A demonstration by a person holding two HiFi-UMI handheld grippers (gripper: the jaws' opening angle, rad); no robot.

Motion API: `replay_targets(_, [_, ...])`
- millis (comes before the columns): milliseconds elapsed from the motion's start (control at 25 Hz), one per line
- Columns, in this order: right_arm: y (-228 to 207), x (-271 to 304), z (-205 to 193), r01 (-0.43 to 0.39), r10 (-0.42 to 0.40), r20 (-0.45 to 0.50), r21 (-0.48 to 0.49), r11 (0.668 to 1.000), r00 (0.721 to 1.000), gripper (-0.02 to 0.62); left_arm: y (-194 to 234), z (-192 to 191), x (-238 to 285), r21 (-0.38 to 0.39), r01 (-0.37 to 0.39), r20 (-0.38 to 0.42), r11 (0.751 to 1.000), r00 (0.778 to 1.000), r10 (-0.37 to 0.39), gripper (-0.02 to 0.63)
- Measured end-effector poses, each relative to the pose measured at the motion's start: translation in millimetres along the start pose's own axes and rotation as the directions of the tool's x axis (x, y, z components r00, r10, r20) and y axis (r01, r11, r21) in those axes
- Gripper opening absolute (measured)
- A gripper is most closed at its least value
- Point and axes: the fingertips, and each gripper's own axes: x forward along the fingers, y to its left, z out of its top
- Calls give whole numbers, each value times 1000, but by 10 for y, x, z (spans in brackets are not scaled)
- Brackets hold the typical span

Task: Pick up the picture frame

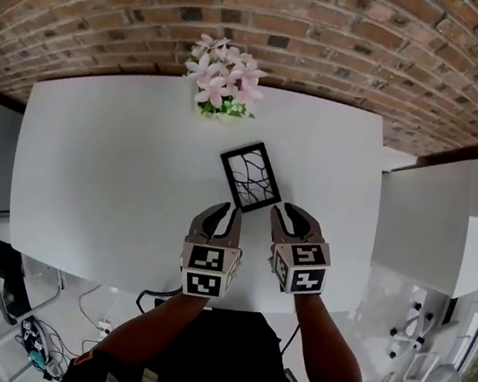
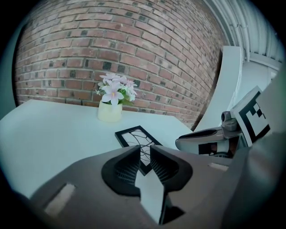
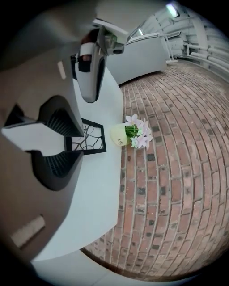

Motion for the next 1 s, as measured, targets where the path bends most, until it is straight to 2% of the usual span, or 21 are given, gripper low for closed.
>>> replay_targets(320, [-105, 291, -53, -45, 46, -49, 9, 999, 998, 127, 82, -232, 294, -71, -44, -87, 996, 995, 37, 108])
replay_targets(720, [-189, 497, -119, -76, 79, -92, 32, 997, 993, 143, 94, -430, 490, -127, -79, -150, 989, 987, 59, 143])
replay_targets(1000, [-197, 598, -189, -101, 108, -123, 63, 993, 987, 143, 97, -456, 544, -148, -94, -149, 985, 986, 72, 147])
